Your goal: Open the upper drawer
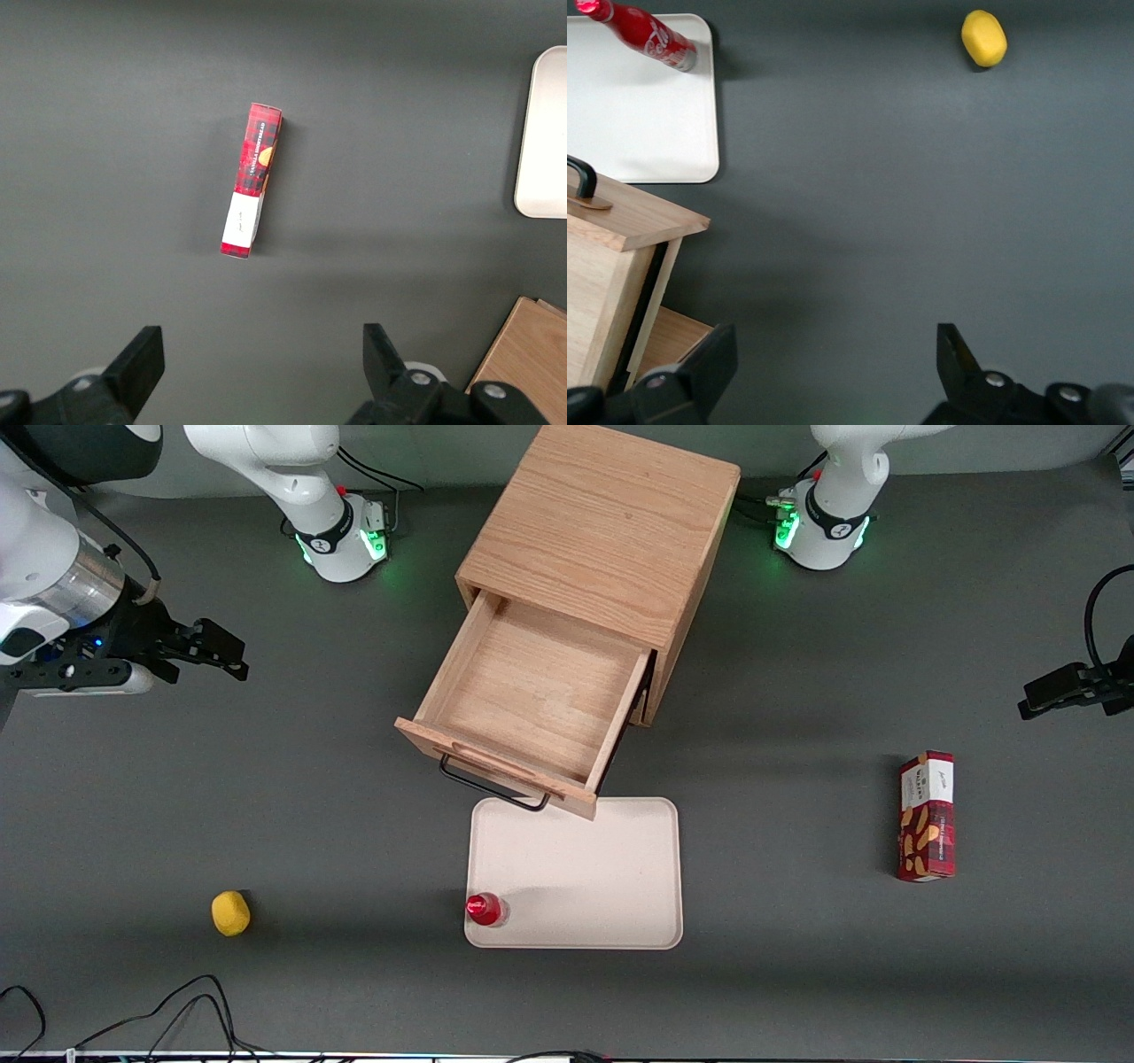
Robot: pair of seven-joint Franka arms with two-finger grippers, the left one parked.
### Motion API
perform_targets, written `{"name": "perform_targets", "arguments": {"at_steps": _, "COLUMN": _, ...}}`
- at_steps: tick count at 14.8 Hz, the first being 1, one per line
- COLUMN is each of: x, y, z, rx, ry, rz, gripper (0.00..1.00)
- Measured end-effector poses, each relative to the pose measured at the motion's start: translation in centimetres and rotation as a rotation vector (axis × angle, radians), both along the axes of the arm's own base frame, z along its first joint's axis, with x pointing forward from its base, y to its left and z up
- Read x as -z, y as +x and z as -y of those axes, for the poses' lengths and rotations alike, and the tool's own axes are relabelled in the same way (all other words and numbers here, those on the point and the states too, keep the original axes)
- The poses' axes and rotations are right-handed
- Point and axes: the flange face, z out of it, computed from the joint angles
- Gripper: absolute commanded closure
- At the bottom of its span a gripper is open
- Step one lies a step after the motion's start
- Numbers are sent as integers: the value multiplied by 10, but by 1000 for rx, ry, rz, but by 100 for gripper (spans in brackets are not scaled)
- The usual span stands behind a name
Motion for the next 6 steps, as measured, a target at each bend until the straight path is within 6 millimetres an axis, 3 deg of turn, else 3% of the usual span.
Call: {"name": "perform_targets", "arguments": {"at_steps": 6, "x": -3, "y": -1, "z": 12, "rx": 17, "ry": -29, "rz": 10, "gripper": 0}}
